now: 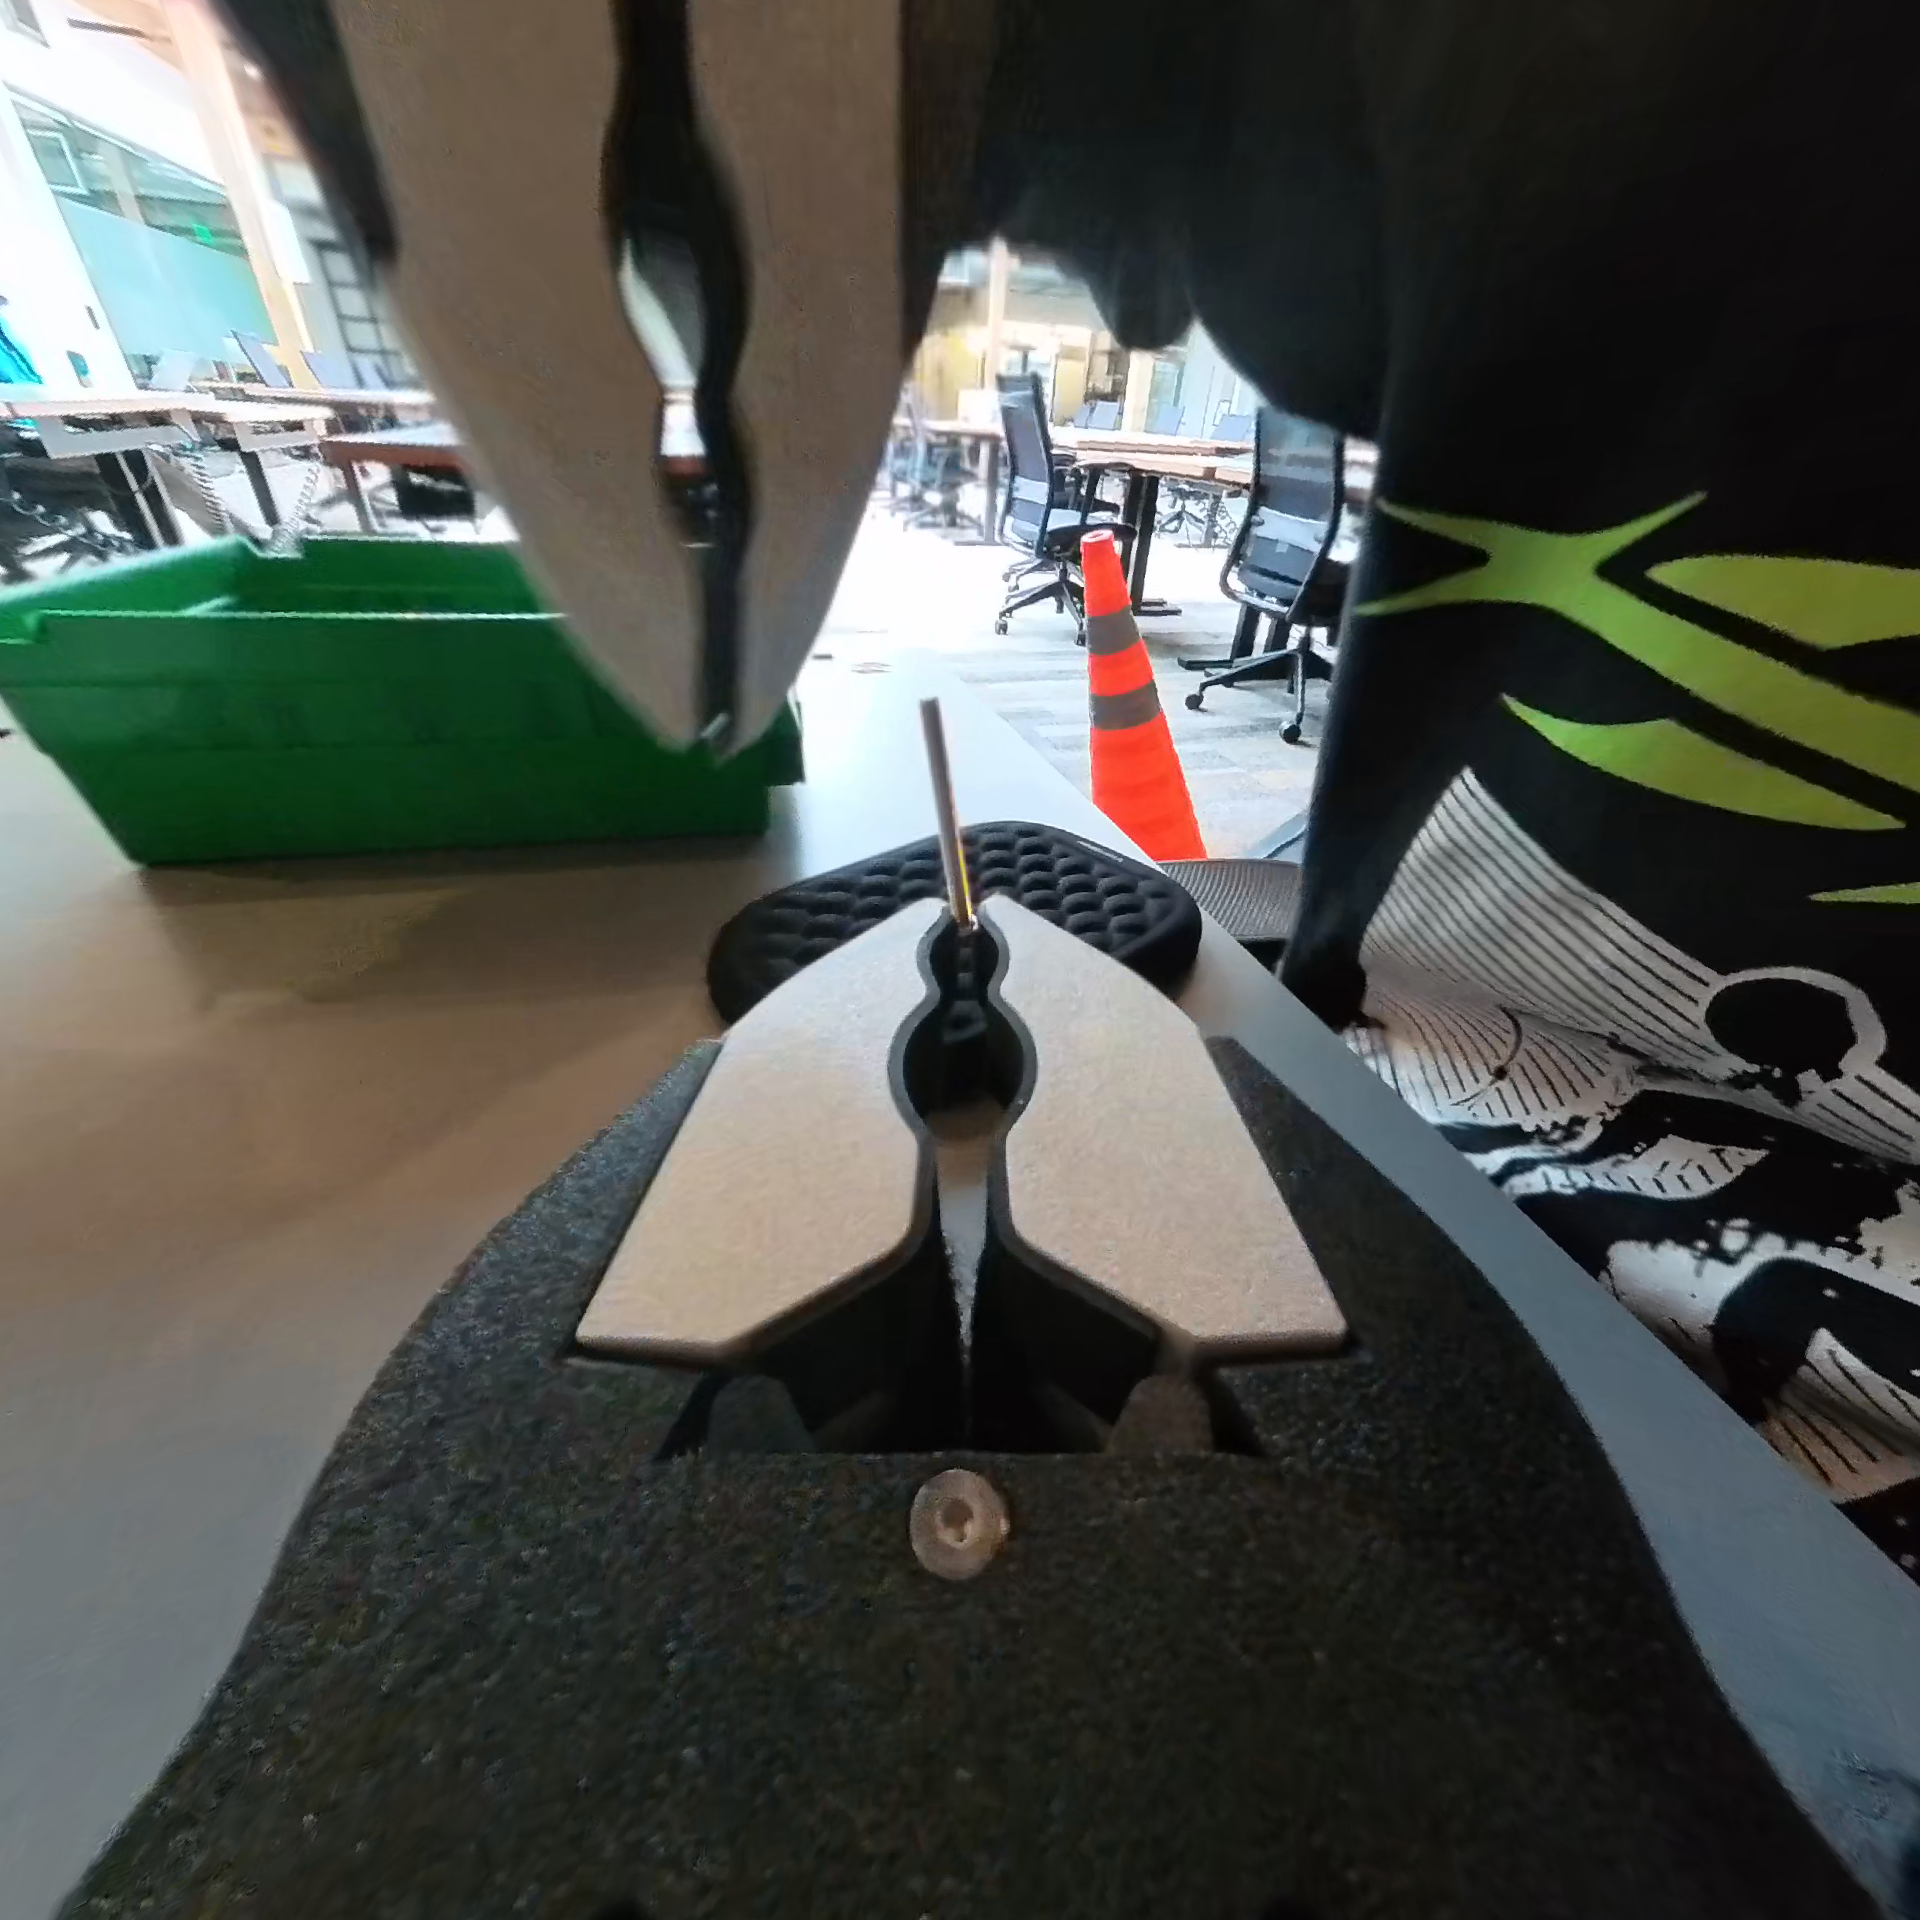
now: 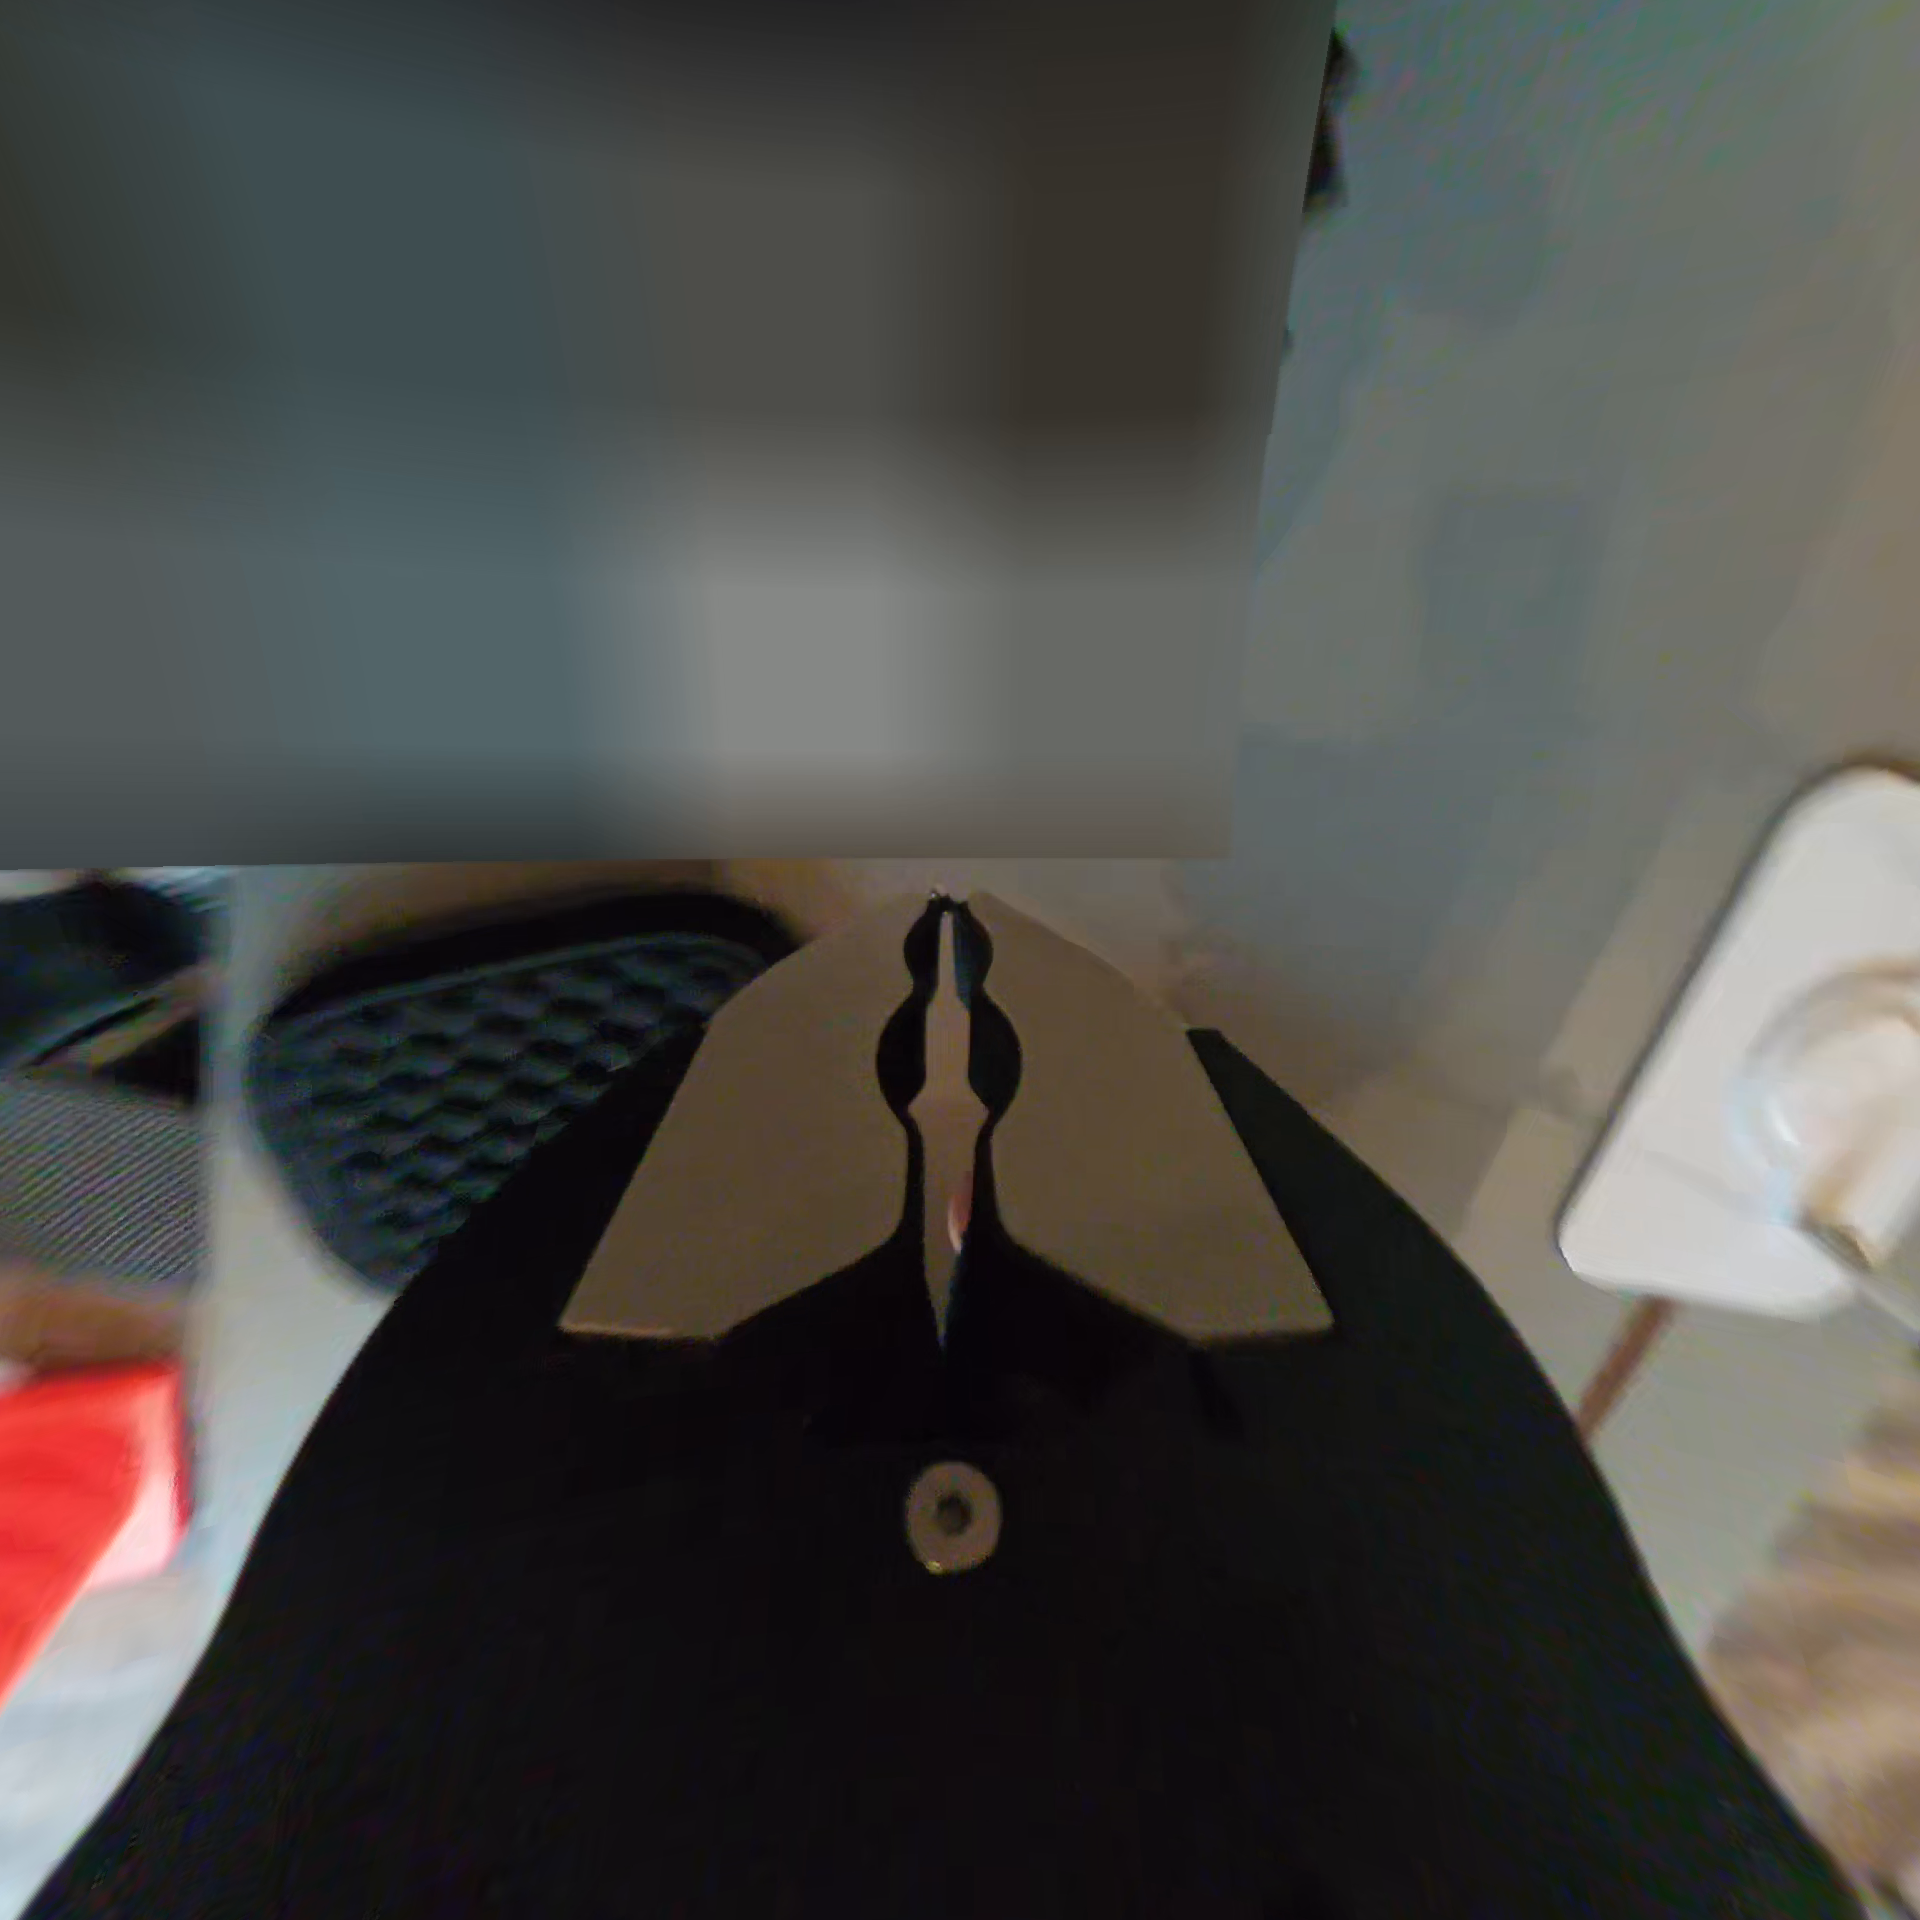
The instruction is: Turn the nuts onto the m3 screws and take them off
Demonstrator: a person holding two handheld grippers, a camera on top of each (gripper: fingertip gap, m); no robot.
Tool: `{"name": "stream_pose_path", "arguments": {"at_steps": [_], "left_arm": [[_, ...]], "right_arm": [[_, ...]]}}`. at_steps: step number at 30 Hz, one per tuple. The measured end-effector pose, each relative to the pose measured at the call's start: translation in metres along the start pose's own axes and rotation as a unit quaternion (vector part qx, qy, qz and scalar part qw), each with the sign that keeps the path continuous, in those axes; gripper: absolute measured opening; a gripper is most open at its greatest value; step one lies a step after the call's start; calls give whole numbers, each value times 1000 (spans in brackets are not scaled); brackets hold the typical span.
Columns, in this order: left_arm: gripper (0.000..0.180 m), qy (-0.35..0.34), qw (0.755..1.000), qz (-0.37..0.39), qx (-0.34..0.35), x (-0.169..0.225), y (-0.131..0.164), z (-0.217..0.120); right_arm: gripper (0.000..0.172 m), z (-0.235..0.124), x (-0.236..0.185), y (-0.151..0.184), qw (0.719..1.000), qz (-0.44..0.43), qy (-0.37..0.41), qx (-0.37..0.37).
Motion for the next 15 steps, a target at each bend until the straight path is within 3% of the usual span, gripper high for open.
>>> {"name": "stream_pose_path", "arguments": {"at_steps": [3, 6, 10, 15], "left_arm": [[1, -22, 999, -10, 22, -9, -7, -15], [1, -61, 997, -24, 42, -19, -9, -31], [1, -110, 993, -29, 42, -27, -10, -47], [1, -144, 987, -38, 61, -33, -10, -65]], "right_arm": [[1, 45, 5, 28, 988, 41, 148, 13], [1, 87, 4, 43, 954, -1, 296, -42], [1, 113, -5, 45, 945, -45, 316, -75], [2, 123, -13, 47, 961, -49, 265, -64]]}}
Point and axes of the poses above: each gripper's, where its closed fingertips meet, z out along the fingers, y out of its underside, x = y × z across the jaws, the point moved 7 cm from there along -z, back along the fingers, and after that the axes turned 4 degrees about -x, right-handed, at the moved point
